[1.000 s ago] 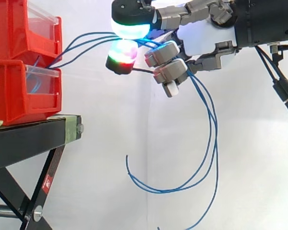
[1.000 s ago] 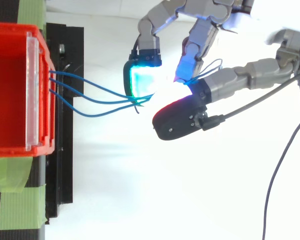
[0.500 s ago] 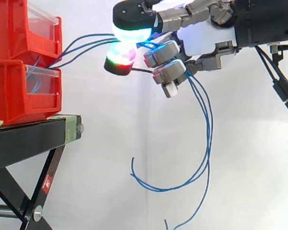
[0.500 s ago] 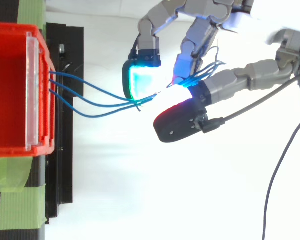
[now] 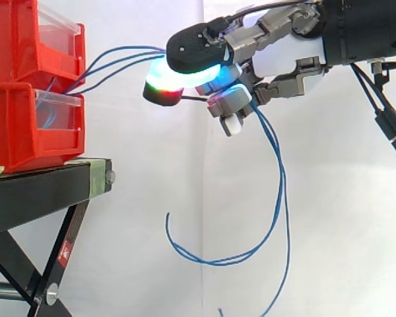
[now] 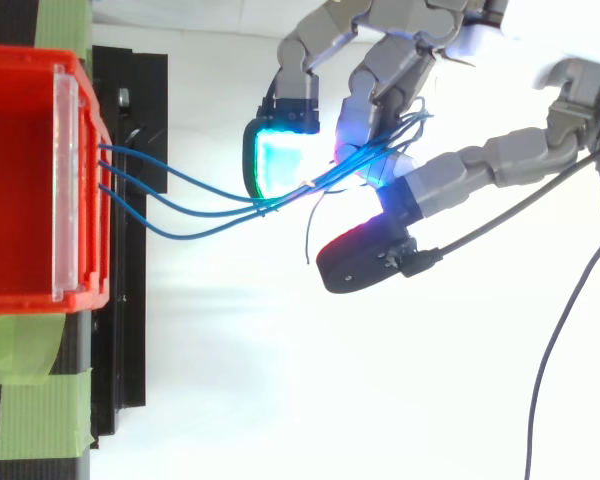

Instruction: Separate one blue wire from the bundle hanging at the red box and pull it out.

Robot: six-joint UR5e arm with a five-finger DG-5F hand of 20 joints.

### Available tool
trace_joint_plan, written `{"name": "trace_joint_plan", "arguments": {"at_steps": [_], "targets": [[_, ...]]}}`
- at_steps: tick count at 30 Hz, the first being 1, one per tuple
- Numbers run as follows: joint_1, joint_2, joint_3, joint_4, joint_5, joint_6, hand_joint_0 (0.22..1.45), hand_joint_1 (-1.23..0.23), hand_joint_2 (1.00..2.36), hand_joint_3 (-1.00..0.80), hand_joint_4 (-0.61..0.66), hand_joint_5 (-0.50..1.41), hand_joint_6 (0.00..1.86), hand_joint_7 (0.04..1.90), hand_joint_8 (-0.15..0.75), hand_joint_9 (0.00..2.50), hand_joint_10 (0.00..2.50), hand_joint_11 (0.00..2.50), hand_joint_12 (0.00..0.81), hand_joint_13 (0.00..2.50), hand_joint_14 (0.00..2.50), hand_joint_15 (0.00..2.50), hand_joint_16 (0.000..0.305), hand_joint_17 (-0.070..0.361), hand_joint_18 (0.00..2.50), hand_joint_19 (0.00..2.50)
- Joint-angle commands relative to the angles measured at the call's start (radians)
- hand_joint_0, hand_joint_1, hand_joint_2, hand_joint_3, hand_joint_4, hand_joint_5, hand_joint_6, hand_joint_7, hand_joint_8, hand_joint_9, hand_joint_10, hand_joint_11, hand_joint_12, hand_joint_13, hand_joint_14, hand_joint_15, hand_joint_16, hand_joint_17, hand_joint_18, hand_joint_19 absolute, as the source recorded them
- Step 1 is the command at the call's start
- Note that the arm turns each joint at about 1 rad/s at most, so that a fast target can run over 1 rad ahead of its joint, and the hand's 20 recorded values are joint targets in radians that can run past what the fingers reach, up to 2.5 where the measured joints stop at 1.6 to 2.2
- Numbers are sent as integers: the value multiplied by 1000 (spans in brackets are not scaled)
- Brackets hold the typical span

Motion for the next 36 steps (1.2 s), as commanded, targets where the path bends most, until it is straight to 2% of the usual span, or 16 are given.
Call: {"name": "trace_joint_plan", "arguments": {"at_steps": [1,9,12,15,21,29,36], "targets": [[-1,1,-1,0,0,0,621,-981,1004,-446,203,-231,936,863,306,1034,594,1602,429,1302,15,1427,54,122,1105,731],[-1,0,0,0,0,0,513,-819,1000,-500,192,-202,917,875,323,1200,555,1632,453,1401,11,1442,58,130,1172,771],[-1,0,0,2,0,0,504,-767,1000,-500,185,-188,910,894,323,1258,502,1675,450,1428,11,1435,59,132,1208,764],[-1,0,0,2,0,0,519,-686,1002,-474,152,-160,894,953,309,1360,337,1779,431,1458,11,1452,57,128,1228,793],[-1,0,0,0,0,2,541,-627,1008,-417,132,-144,879,988,297,1442,167,1841,414,1466,12,1460,55,124,1223,808],[1,0,0,0,0,0,573,-620,1006,-428,123,-131,871,1013,281,1503,96,1900,410,1477,15,1461,53,119,1223,797],[1,0,0,0,0,2,599,-710,1015,-332,94,-120,878,1067,279,1548,98,1914,402,1482,16,1452,50,113,1221,791]]}}
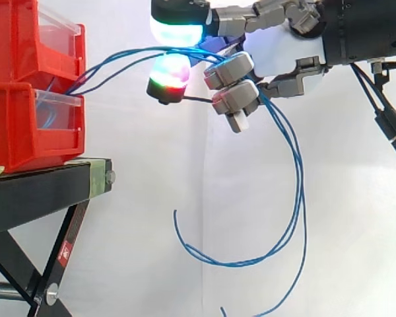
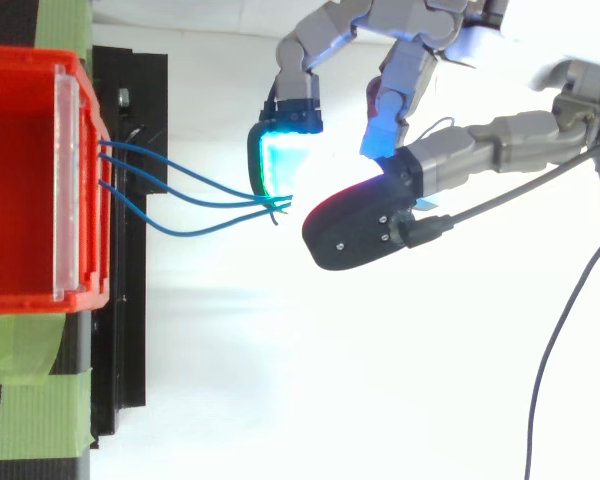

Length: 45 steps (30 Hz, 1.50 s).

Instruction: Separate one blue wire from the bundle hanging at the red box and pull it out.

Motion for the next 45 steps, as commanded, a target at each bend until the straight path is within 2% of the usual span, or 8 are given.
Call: {"name": "trace_joint_plan", "arguments": {"at_steps": [1,11,19,26,37,39,42,45], "targets": [[0,0,0,0,0,0,599,-725,1017,-311,92,-117,883,1067,277,1553,93,1926,403,1480,17,1452,50,113,1219,790],[0,0,0,0,0,0,632,-881,1023,-191,25,-121,910,1156,275,1530,159,1960,402,1480,18,1456,49,111,1220,784],[0,1,0,0,0,0,669,-931,1024,-170,-44,-149,948,1090,269,1401,297,1898,405,1445,18,1448,49,110,1182,770],[0,0,0,0,0,0,706,-989,1022,-234,78,-187,959,945,264,1203,431,1770,418,1356,19,1411,50,113,1119,726],[0,0,0,2,0,0,726,-1015,1020,-257,117,-218,962,892,263,1033,552,1637,414,1287,19,1393,52,116,1080,694],[0,1,0,2,0,0,726,-1022,1017,-298,129,-224,958,891,262,1007,569,1619,419,1267,18,1403,52,118,1082,683],[0,0,0,0,0,0,680,-1044,1000,-500,156,-231,950,880,271,957,573,1599,423,1242,18,1384,53,120,1074,673],[0,0,0,0,-2,0,639,-1020,1000,-500,169,-231,947,874,280,963,560,1608,427,1242,17,1377,53,120,1070,683]]}}
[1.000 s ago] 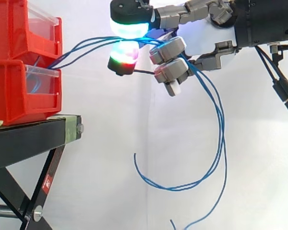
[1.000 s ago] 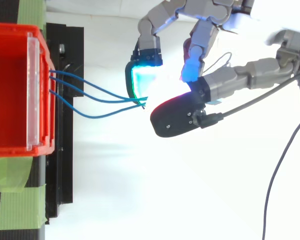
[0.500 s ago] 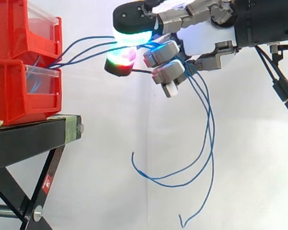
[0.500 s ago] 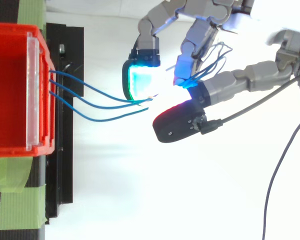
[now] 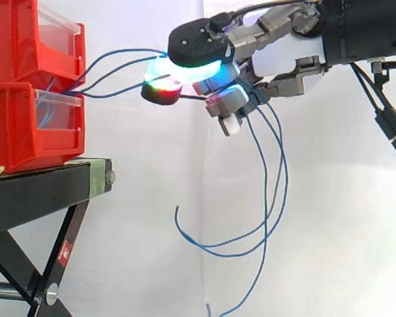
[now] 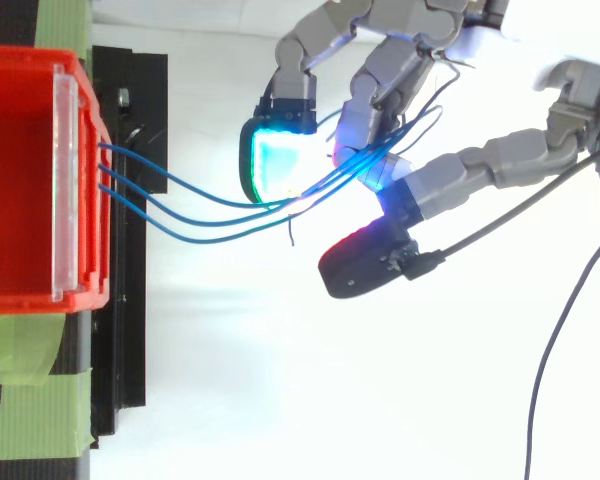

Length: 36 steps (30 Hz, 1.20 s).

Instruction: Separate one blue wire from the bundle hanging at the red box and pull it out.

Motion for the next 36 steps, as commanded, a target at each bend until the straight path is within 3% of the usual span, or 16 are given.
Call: {"name": "trace_joint_plan", "arguments": {"at_steps": [1,12,22,36], "targets": [[0,0,0,-1,0,0,623,-1008,1000,-500,169,-230,947,870,287,969,561,1589,427,1243,17,1375,53,119,1070,692],[0,0,0,1,0,0,525,-693,1000,-500,152,-170,899,910,309,1252,346,1711,443,1384,13,1390,56,127,1154,778],[0,0,0,3,-1,-1,549,-675,1002,-481,143,-148,879,964,297,1344,169,1796,427,1408,14,1393,55,123,1163,785],[0,0,0,1,0,0,584,-751,1020,-241,68,-118,909,1054,291,1461,95,1885,416,1418,17,1414,51,115,1180,789]]}}
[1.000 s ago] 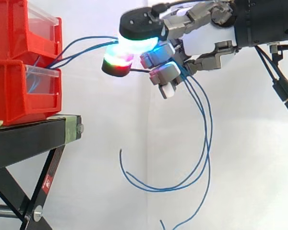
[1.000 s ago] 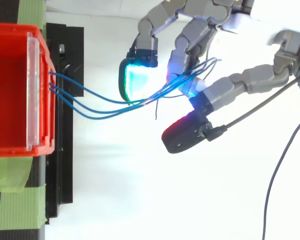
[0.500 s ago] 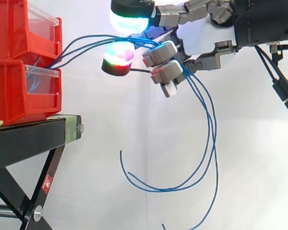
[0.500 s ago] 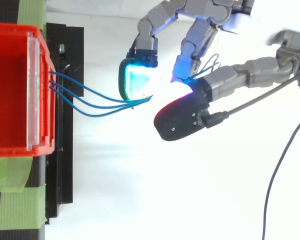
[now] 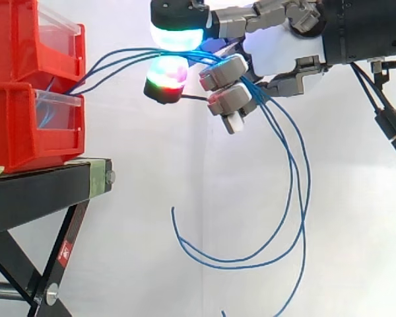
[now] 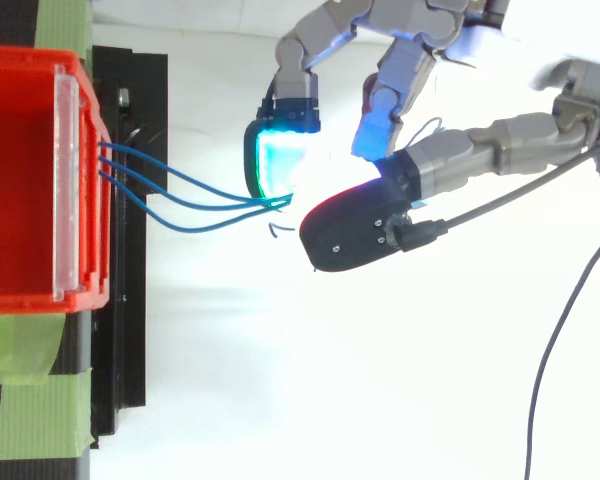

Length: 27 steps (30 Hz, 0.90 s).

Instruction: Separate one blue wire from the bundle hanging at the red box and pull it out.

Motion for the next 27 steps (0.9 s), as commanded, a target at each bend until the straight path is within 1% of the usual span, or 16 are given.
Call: {"name": "trace_joint_plan", "arguments": {"at_steps": [1,2,5,7,10,11,12,15,16,17,21,22,24,25,26,27], "targets": [[0,1,0,0,-1,0,582,-751,1020,-236,66,-117,909,1055,291,1465,96,1876,420,1419,17,1414,51,115,1181,789],[0,-1,0,0,-1,0,585,-760,1021,-215,57,-117,909,1070,291,1464,96,1912,413,1420,17,1422,51,115,1181,781],[0,-1,0,0,0,0,598,-796,1023,-170,54,-120,912,1095,270,1463,97,1904,411,1420,17,1418,51,115,1177,783],[0,-1,0,1,-1,0,608,-810,1025,-149,35,-124,917,1109,280,1461,104,1917,407,1418,19,1418,51,114,1173,783],[0,-1,0,1,-1,-1,629,-847,1027,-98,-36,-130,926,1162,279,1445,143,1924,410,1419,19,1410,50,113,1172,774],[0,1,0,1,-1,0,634,-855,1030,-58,-71,-131,927,1224,271,1445,149,1906,410,1419,19,1406,50,113,1172,773],[1,-1,0,1,-1,0,671,-878,1025,38,-170,-133,949,1350,290,1440,226,1858,430,1437,17,1402,52,118,1201,745],[0,-1,0,1,-1,-1,736,-869,1009,180,-247,-133,959,1522,302,1472,302,1800,442,1462,14,1409,54,121,1209,769],[0,-1,0,1,-1,-1,739,-863,1009,191,-257,-136,963,1501,293,1477,295,1811,441,1465,15,1405,54,120,1205,764],[0,-1,0,1,-1,-1,751,-847,1022,222,-249,-145,975,1378,288,1479,320,1785,441,1469,14,1407,54,122,1208,768],[0,1,0,1,-1,0,731,-844,1095,200,-204,-150,976,1335,292,1457,374,1767,448,1474,12,1406,55,124,1218,773],[0,-1,0,1,-1,0,728,-845,1105,201,-177,-155,977,1295,294,1434,395,1773,444,1465,13,1407,55,124,1213,772],[0,-1,0,1,-1,0,719,-862,1136,185,-103,-170,983,1136,290,1356,468,1708,450,1443,12,1387,57,127,1193,770],[0,1,0,0,-1,0,719,-866,1135,185,-94,-172,983,1124,295,1348,476,1704,450,1443,11,1388,56,127,1189,778],[0,-1,0,0,0,2,713,-898,1108,173,-8,-182,980,964,296,1251,565,1629,461,1398,12,1386,58,130,1168,753],[0,1,0,0,0,2,702,-921,1102,149,32,-191,978,921,309,1194,654,1563,466,1362,11,1372,60,134,1149,740]]}}
